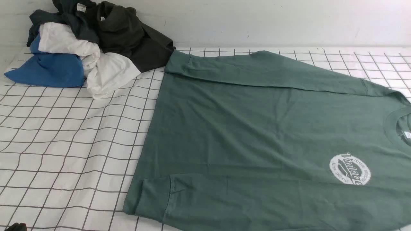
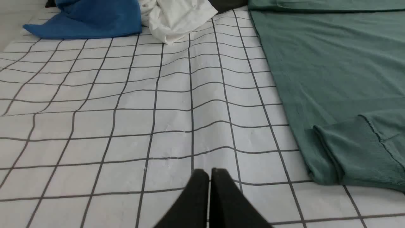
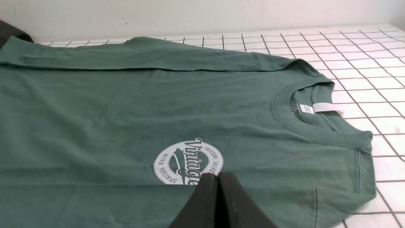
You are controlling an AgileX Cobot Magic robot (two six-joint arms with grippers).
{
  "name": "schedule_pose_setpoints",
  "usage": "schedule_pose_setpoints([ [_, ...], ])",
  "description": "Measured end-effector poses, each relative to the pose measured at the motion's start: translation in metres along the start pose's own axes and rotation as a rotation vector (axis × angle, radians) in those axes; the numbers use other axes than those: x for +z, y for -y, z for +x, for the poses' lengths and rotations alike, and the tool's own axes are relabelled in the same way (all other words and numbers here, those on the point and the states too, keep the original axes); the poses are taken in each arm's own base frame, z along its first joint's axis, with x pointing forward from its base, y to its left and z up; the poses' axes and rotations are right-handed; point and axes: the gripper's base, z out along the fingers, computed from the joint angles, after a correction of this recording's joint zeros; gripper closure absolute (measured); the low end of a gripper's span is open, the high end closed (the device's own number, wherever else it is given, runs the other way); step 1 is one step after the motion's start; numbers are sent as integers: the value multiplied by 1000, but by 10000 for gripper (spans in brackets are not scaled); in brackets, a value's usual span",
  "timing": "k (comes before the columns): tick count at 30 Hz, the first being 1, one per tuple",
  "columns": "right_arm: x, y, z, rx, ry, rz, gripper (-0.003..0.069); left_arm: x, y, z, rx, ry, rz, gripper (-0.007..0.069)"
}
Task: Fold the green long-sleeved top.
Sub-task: Use the left arm to clamp the cuff closest to it
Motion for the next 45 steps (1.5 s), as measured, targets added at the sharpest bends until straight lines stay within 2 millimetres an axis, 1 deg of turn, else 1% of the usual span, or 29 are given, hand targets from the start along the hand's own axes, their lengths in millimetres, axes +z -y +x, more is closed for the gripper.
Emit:
schedule_pose_setpoints([
  [12, 0, 0, 0, 0, 0, 0, 673, 0, 0, 0, 0, 0, 0, 631],
  [17, 0, 0, 0, 0, 0, 0, 673, 0, -1, 0, 63, 0, -13, 631],
  [26, 0, 0, 0, 1, 0, 0, 673, 0, -2, 0, 99, 6, -18, 631],
  [28, 0, 0, 0, 1, 0, 0, 673, 0, -1, -2, 99, 32, -18, 631],
  [32, 0, 0, -2, -12, 27, 0, 673, -2, 0, -19, 103, 220, -15, 631],
  [34, 0, -1, -8, -21, 104, -8, 673, -4, 0, -28, 103, 331, -13, 631],
  [35, 0, -1, -8, -21, 104, -8, 673, -5, 0, -29, 103, 343, -13, 631],
  [38, -7, -4, -34, -29, 401, -43, 673, -14, 2, -48, 103, 570, -9, 631],
  [39, -8, -4, -36, -29, 418, -45, 673, -14, 2, -49, 103, 582, -9, 631],
  [40, -14, -6, -47, -29, 559, -62, 673, -20, 3, -57, 103, 692, -7, 631],
  [41, -15, -6, -50, -29, 594, -66, 673, -20, 3, -57, 103, 692, -7, 631],
  [42, -22, -8, -59, -29, 721, -81, 673, -28, 3, -65, 87, 813, 2, 631],
  [44, -30, -9, -66, -30, 837, -96, 673, -34, 3, -70, 65, 911, 13, 631],
  [45, -32, -9, -68, -30, 860, -99, 673, -37, 4, -72, 51, 945, 20, 631],
])
